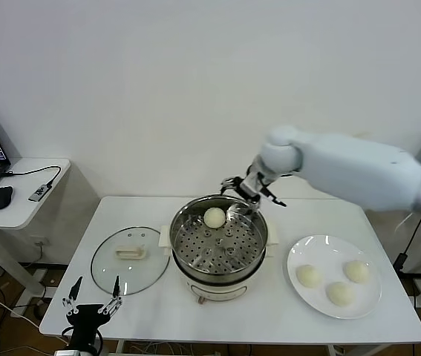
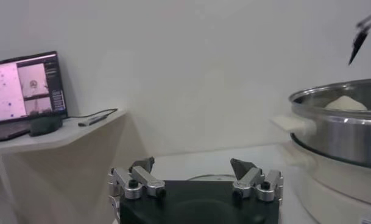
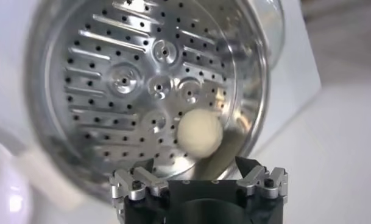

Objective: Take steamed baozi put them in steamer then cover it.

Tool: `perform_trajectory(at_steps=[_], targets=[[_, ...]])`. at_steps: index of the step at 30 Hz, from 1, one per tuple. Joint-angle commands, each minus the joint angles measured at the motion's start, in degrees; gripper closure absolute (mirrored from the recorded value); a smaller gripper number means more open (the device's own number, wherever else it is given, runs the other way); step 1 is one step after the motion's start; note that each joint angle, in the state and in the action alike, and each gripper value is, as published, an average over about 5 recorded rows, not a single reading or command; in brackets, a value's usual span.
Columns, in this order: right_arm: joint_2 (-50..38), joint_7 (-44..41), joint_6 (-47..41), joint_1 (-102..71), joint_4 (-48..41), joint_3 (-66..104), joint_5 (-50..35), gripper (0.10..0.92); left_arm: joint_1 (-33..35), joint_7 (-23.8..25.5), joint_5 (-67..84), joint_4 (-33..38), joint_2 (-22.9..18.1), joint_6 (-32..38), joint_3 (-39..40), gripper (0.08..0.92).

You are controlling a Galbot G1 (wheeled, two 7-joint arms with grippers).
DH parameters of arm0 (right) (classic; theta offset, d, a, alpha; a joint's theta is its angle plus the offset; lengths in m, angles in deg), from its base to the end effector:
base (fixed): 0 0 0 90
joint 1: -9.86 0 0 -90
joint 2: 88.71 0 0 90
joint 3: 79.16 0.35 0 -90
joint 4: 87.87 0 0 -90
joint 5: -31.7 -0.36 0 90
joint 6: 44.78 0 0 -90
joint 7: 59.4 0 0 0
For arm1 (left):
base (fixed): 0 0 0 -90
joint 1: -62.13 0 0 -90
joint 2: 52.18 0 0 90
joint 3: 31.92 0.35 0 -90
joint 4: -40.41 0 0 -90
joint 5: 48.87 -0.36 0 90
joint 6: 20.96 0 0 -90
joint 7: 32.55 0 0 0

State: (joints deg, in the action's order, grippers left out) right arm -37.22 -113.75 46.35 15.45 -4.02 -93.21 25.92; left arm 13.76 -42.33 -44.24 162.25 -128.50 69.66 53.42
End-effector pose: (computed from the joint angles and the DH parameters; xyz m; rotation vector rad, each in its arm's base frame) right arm 0.5262 0.0298 -0.0358 1.6998 -1.1962 2.0354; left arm 0.1284 0.0620 -0.3144 0.1469 -2.9890 -0.2573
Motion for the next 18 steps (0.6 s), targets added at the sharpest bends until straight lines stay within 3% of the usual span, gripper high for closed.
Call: perform_trajectory(at_steps=[1, 11, 18], targets=[[-23.67, -2.16, -23.92, 5.11, 19.22, -1.38, -10.13, 0.203, -0.02, 0.08, 0.02, 0.31, 1.11, -0.44, 0.30, 0.177], [-38.93, -1.64, -24.66, -3.65, 24.34, -1.04, -1.65, 0.203, 0.23, -0.23, -0.53, -0.11, 2.19, -0.43, 1.84, 0.177], [-41.28, -2.98, -19.30, -27.15, 19.98, 16.63, 5.65, 0.203, 0.04, -0.16, -1.18, -0.29, 1.83, -0.50, 2.31, 0.177]])
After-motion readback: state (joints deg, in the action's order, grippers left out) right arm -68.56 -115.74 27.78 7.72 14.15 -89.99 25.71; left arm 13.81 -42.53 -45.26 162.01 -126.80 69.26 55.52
